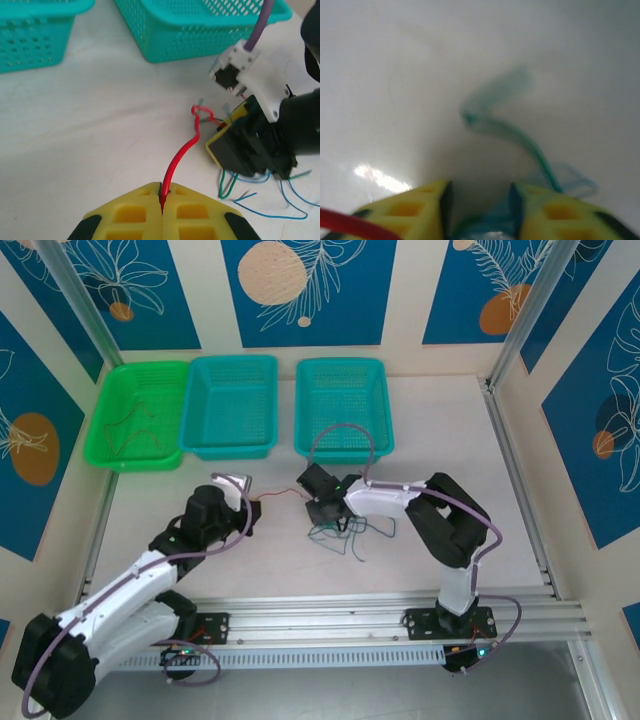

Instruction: Untangle the cables

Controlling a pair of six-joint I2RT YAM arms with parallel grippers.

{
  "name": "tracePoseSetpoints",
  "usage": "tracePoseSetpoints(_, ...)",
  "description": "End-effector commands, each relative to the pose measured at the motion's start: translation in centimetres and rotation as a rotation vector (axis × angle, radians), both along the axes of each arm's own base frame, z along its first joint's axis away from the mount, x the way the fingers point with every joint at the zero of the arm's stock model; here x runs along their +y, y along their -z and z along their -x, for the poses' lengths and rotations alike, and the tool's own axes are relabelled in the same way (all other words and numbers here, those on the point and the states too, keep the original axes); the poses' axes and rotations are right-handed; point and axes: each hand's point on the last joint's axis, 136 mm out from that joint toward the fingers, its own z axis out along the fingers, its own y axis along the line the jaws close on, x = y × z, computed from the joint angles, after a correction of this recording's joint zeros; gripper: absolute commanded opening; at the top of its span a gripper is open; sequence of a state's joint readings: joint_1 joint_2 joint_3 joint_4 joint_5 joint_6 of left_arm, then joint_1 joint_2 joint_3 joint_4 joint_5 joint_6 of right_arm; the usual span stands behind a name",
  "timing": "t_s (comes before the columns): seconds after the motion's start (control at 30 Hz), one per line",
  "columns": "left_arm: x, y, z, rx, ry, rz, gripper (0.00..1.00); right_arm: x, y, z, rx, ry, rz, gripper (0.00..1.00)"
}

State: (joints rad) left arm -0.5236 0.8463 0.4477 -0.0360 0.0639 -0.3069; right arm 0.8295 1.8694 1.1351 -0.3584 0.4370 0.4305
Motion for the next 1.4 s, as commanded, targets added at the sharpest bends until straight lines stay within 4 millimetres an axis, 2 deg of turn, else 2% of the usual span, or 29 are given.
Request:
tracePoseSetpoints(0.0,2.6,-2.3,-0.4,-0.075,-0.106,-0.051,0.0,-4.6,1.0,-0.2,0.04,0.167,0.084,0.26)
tracePoseSetpoints(0.1,5.8,-4.2,-0.6,-0.118,-0.252,-0.069,0.0,-7.7,1.6,0.7,0.082,0.27,0.094,0.27)
tracePoseSetpoints(0.27,10.1,-6.7,-0.3,-0.151,-0.441,-0.069,0.0,-12.6,2.4,2.3,0.138,0.415,0.104,0.4)
tracePoseSetpoints(0.37,11.6,-7.8,-0.1,-0.167,-0.502,-0.056,0.0,-14.4,2.3,2.8,0.143,0.471,0.081,0.45)
tracePoseSetpoints(0.5,11.9,-9.5,-0.2,-0.185,-0.508,-0.029,0.0,-15.6,1.9,2.9,0.15,0.503,0.039,0.51)
tracePoseSetpoints(0.7,11.1,-13.0,-1.7,-0.227,-0.479,0.017,0.0,-14.5,0.0,2.3,0.118,0.451,-0.049,0.51)
tracePoseSetpoints(0.8,10.9,-15.5,-3.2,-0.26,-0.477,0.032,0.0,-12.5,-1.7,2.0,0.109,0.369,-0.144,0.56)
tracePoseSetpoints(0.9,11.1,-18.4,-4.7,-0.302,-0.478,0.037,0.0,-10.5,-4.2,2.1,0.087,0.297,-0.234,0.62)
tracePoseSetpoints(1.1,13.0,-25.0,-7.7,-0.366,-0.498,0.103,0.0,-8.4,-8.5,2.6,0.069,0.207,-0.377,0.79)
tracePoseSetpoints(1.13,13.2,-25.9,-8.1,-0.371,-0.492,0.121,0.0,-8.4,-8.8,2.8,0.064,0.198,-0.386,0.86)
tracePoseSetpoints(1.17,13.4,-26.8,-8.5,-0.377,-0.487,0.137,0.0,-8.4,-9.3,2.8,0.055,0.195,-0.393,0.99)
tracePoseSetpoints(1.27,14.6,-28.5,-9.7,-0.395,-0.518,0.144,0.0,-8.4,-10.1,2.8,0.045,0.194,-0.413,1.0)
tracePoseSetpoints(1.37,16.9,-29.8,-10.7,-0.42,-0.587,0.127,0.0,-8.4,-10.9,2.9,0.035,0.191,-0.431,1.0)
